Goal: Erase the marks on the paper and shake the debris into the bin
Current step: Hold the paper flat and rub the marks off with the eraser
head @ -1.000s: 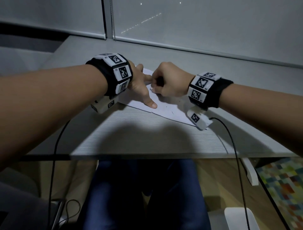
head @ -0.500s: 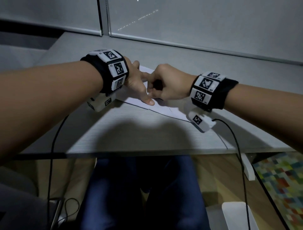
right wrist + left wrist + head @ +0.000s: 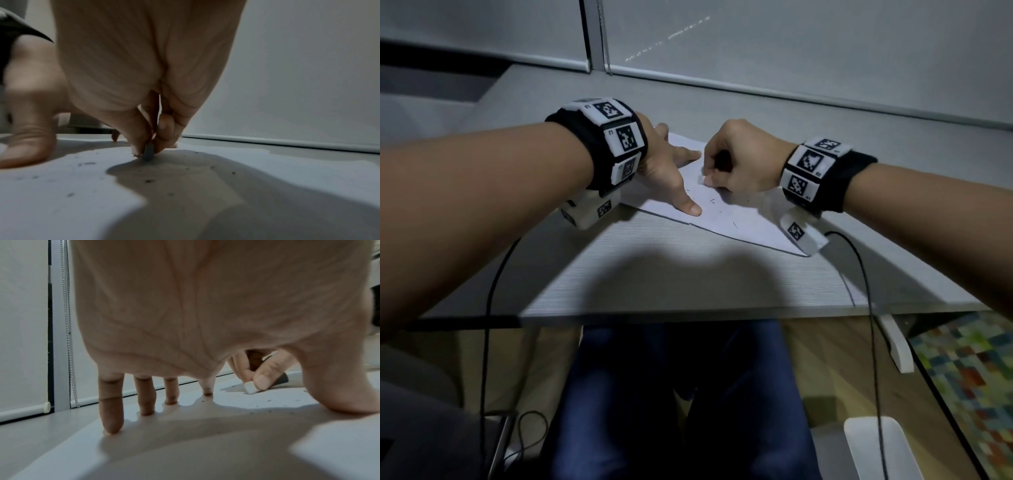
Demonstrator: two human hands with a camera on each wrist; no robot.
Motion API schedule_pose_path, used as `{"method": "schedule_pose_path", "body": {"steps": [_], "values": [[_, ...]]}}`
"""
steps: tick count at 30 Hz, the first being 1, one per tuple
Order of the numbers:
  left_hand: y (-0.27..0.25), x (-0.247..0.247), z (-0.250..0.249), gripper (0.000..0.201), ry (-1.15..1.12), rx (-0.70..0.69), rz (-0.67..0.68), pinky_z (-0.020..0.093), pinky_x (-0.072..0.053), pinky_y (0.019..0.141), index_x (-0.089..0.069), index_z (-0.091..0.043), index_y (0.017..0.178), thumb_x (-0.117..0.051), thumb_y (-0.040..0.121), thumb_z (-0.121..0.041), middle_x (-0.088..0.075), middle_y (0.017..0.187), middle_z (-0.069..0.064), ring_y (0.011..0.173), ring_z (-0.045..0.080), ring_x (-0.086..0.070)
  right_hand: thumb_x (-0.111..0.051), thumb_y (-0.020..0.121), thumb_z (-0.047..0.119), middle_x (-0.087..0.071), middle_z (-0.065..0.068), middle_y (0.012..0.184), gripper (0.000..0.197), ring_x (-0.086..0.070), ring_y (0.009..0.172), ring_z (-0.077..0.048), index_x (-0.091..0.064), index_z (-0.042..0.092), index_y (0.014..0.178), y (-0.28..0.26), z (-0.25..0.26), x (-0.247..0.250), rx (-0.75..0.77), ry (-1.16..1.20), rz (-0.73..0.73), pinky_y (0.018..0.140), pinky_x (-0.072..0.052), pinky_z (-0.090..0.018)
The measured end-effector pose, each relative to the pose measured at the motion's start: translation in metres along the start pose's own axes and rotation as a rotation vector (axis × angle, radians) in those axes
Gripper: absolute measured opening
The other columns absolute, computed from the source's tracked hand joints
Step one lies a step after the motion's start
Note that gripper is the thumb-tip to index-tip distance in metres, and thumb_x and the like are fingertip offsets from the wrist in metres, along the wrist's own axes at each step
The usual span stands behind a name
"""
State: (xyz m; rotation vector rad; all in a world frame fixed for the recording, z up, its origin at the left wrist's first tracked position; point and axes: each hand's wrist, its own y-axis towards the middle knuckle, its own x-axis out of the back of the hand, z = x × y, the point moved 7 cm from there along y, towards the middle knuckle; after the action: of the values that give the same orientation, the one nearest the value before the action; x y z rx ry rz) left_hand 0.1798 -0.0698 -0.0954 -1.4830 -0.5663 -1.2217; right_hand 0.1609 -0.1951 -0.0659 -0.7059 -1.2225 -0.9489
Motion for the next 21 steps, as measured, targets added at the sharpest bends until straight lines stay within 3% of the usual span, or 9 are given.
{"method": "schedule_pose_path", "body": {"steps": [2, 7, 11, 14, 18, 21], "values": [[-0.001, 0.001, 0.001, 0.138, -0.009, 0.005, -0.004, 0.06, -0.034, 0.112, 0.007, -0.065, 0.159, -0.053, 0.044, -0.11, -0.021, 0.159, 0.014, 0.15, 0.048, -0.029, -0.077, 0.089, 0.025, -0.069, 0.009, 0.061, 0.017, -0.059, 0.052, 0.0, -0.074, 0.017, 0.075, 0.001, -0.003, 0.001, -0.017, 0.008, -0.011, 0.061, -0.046, -0.019], [0.002, 0.001, -0.001, 0.152, 0.027, -0.008, 0.001, 0.06, -0.032, 0.113, 0.007, -0.064, 0.16, -0.046, 0.026, -0.112, -0.022, 0.158, 0.015, 0.149, 0.048, -0.029, -0.076, 0.091, 0.02, -0.077, 0.0, 0.075, 0.009, -0.069, 0.068, -0.01, -0.077, 0.012, 0.087, -0.026, 0.016, -0.01, 0.115, 0.043, 0.107, 0.068, -0.054, -0.02], [0.001, 0.002, -0.001, 0.151, 0.018, 0.005, -0.006, 0.06, -0.032, 0.116, 0.01, -0.062, 0.16, -0.048, 0.03, -0.113, -0.02, 0.16, 0.014, 0.152, 0.048, -0.027, -0.078, 0.091, 0.03, -0.076, -0.002, 0.077, 0.018, -0.07, 0.072, -0.02, -0.077, 0.013, 0.085, -0.024, 0.004, -0.005, 0.069, 0.031, 0.065, 0.07, -0.058, -0.033], [-0.002, 0.002, 0.0, 0.144, 0.008, 0.011, -0.008, 0.06, -0.032, 0.115, 0.01, -0.062, 0.16, -0.051, 0.04, -0.112, -0.018, 0.163, 0.012, 0.154, 0.047, -0.025, -0.076, 0.092, 0.029, -0.075, -0.002, 0.075, 0.019, -0.069, 0.072, -0.021, -0.075, 0.012, 0.082, -0.022, 0.0, -0.005, 0.044, 0.015, 0.028, 0.071, -0.059, -0.037], [-0.004, 0.003, 0.0, 0.142, 0.01, 0.024, -0.015, 0.06, -0.029, 0.117, 0.009, -0.062, 0.16, -0.05, 0.041, -0.112, -0.014, 0.167, 0.011, 0.155, 0.047, -0.022, -0.077, 0.092, 0.022, -0.077, 0.0, 0.085, 0.01, -0.07, 0.08, -0.019, -0.077, 0.012, 0.09, -0.04, 0.011, -0.009, 0.132, 0.049, 0.1, 0.077, -0.057, -0.034], [-0.001, 0.005, 0.0, 0.139, -0.02, 0.027, -0.008, 0.058, -0.029, 0.118, 0.007, -0.059, 0.162, -0.055, 0.049, -0.108, -0.012, 0.169, 0.009, 0.156, 0.045, -0.021, -0.079, 0.091, 0.023, -0.077, 0.0, 0.084, 0.012, -0.068, 0.075, -0.012, -0.078, 0.011, 0.092, -0.048, 0.008, -0.007, 0.133, 0.077, 0.121, 0.072, -0.055, -0.024]]}}
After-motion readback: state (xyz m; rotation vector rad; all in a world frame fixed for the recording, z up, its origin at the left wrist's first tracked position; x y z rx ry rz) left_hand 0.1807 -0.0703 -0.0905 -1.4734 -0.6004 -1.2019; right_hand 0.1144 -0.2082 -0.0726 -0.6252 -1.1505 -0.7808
